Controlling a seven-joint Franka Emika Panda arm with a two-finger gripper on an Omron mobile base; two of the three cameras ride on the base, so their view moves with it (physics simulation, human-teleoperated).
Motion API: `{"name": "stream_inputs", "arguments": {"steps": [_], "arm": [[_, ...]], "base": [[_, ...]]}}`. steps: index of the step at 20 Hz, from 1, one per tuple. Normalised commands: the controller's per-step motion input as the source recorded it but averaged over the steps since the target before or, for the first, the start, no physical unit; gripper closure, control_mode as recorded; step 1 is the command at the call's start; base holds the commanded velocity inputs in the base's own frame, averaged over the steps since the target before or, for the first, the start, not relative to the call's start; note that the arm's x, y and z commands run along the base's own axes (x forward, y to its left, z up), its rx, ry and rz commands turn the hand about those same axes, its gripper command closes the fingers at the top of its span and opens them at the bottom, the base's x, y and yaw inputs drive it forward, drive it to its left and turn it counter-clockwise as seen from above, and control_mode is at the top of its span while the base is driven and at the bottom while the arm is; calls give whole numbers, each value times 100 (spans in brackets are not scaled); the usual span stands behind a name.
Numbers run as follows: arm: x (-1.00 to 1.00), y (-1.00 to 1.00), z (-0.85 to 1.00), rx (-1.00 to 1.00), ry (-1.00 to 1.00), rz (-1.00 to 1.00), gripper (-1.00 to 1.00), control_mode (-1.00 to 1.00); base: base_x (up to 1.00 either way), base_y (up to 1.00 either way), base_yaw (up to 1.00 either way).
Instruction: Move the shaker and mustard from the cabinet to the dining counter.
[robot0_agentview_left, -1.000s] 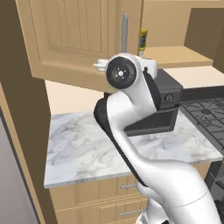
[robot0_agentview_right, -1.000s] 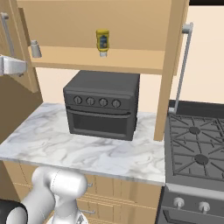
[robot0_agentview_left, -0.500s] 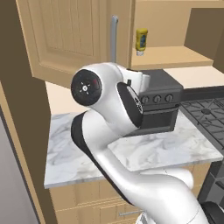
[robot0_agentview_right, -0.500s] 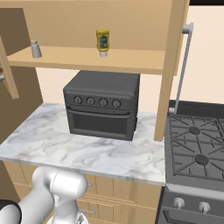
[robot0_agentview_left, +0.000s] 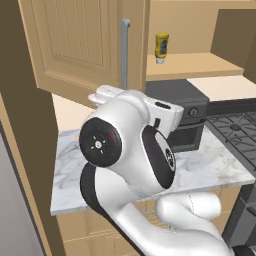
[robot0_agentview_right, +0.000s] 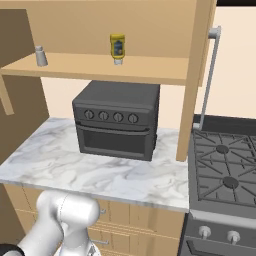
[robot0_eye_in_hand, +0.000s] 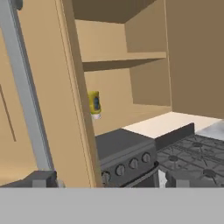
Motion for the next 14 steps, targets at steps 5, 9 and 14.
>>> {"name": "stream_inputs", "arguments": {"steps": [5, 9, 14], "arm": [[-78, -68, 0, 10, -21, 16, -100, -100], [-17, -99, 0, 16, -5, 29, -100, -100], [4, -99, 0, 28, 0, 41, -100, -100]], "base": [[0, 0, 0], [0, 0, 0], [0, 0, 0]]}}
